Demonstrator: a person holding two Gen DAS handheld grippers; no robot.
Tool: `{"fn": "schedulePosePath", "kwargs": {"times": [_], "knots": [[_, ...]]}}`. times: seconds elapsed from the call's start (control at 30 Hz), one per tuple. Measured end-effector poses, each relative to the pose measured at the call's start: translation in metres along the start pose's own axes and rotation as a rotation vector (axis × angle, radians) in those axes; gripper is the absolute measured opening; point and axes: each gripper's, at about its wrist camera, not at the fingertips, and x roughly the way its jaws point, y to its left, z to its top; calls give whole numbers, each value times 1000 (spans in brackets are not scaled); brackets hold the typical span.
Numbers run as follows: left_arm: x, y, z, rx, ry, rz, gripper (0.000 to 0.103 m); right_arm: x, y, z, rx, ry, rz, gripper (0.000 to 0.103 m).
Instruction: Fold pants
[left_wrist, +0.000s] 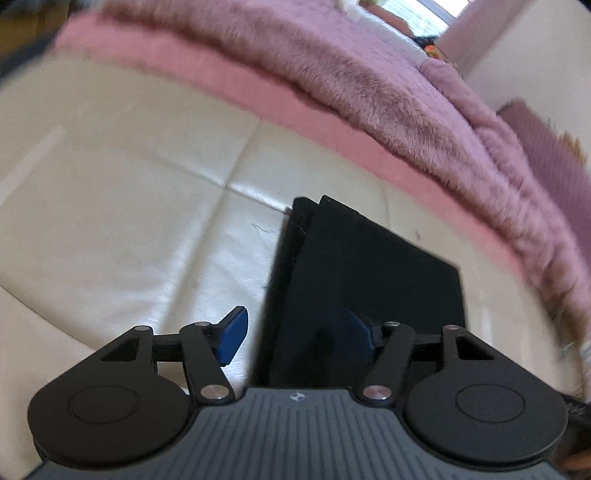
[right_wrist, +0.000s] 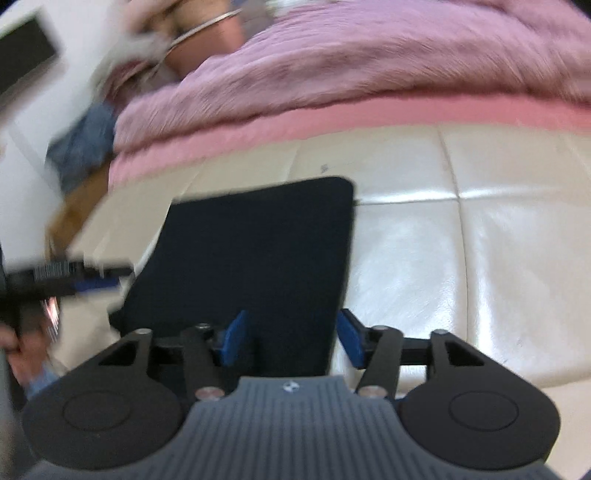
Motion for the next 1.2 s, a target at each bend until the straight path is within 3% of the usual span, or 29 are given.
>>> {"fn": "schedulePosePath", "kwargs": {"times": [0.07, 0.23, 0.47, 0.63, 0.7, 0.8, 1.0, 1.2], "knots": [[12, 13, 4, -85, 21, -70, 72, 8, -17, 7, 114, 2, 48, 60], [37, 38, 12, -229, 38, -161, 72, 33, -43, 15, 275, 40, 139, 60], [55, 43, 21, -244, 60, -224, 70, 58, -65, 13, 388, 61, 220, 49], [61, 34, 24, -200, 53, -210, 64, 72, -73, 17, 414, 70, 280, 44], [62, 31, 25, -193, 50, -208, 52, 76, -76, 18, 421, 76, 288, 32], [61, 30, 23, -194, 44, -196, 43, 80, -83, 16, 445, 76, 307, 25], [48, 11, 23, -116, 3, -118, 28, 72, -71, 19, 367, 70, 254, 18], [34, 11, 31, -61, -22, -73, 24, 64, -50, 35, 298, 67, 248, 16]]}}
